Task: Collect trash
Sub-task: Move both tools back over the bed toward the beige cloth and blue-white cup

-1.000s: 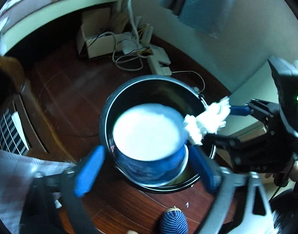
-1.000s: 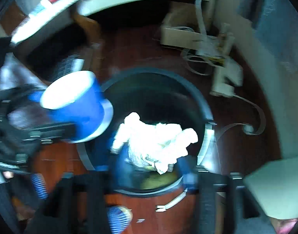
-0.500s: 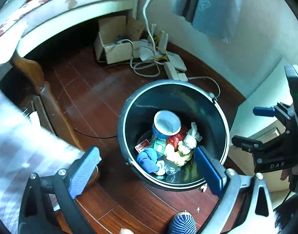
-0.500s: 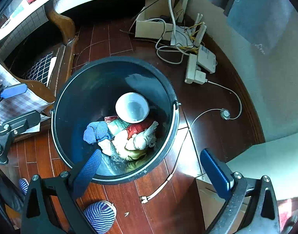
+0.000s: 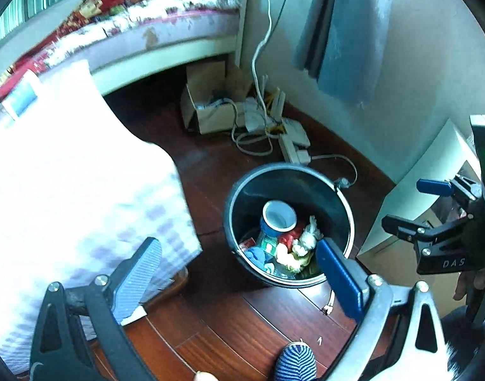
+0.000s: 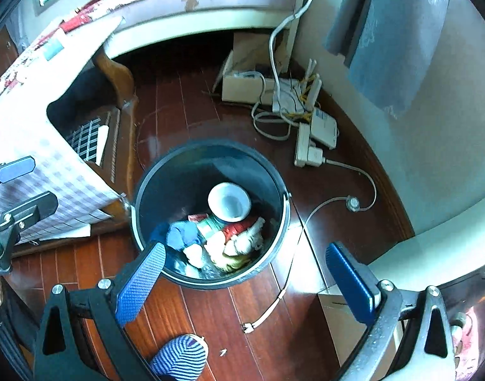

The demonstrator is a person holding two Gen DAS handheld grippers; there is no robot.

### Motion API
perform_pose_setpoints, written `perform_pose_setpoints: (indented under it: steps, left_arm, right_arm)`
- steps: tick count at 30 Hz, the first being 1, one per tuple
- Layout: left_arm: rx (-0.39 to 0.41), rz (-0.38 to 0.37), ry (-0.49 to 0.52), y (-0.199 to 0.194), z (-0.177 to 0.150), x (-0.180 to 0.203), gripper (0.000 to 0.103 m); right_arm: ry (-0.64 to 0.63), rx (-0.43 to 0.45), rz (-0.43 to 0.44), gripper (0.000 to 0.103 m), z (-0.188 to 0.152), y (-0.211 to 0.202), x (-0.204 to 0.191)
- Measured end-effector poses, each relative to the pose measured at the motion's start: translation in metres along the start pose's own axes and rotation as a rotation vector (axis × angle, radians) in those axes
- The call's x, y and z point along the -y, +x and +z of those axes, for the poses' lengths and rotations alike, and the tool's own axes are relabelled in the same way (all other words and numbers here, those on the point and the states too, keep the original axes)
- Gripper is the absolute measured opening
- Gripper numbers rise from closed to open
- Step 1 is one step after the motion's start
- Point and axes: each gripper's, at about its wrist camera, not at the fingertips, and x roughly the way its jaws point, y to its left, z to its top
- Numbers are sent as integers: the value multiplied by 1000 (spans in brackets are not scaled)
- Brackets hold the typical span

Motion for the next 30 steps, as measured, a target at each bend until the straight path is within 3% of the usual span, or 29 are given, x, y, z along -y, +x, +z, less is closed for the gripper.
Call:
perform_pose_setpoints:
  steps: [6,14,30]
  left_arm:
    - [82,44,-39,-42,3,-24,99]
    - [150,136,-128,-77,1,-86,99]
    - [169,337,-333,-111,-33,-235,100]
  right_arm:
    - [-33,78,6,102,23,-37,-29]
    - [-118,161,40,102,61,-62,-93]
    - [-282,202,189,102,133,-40,-245]
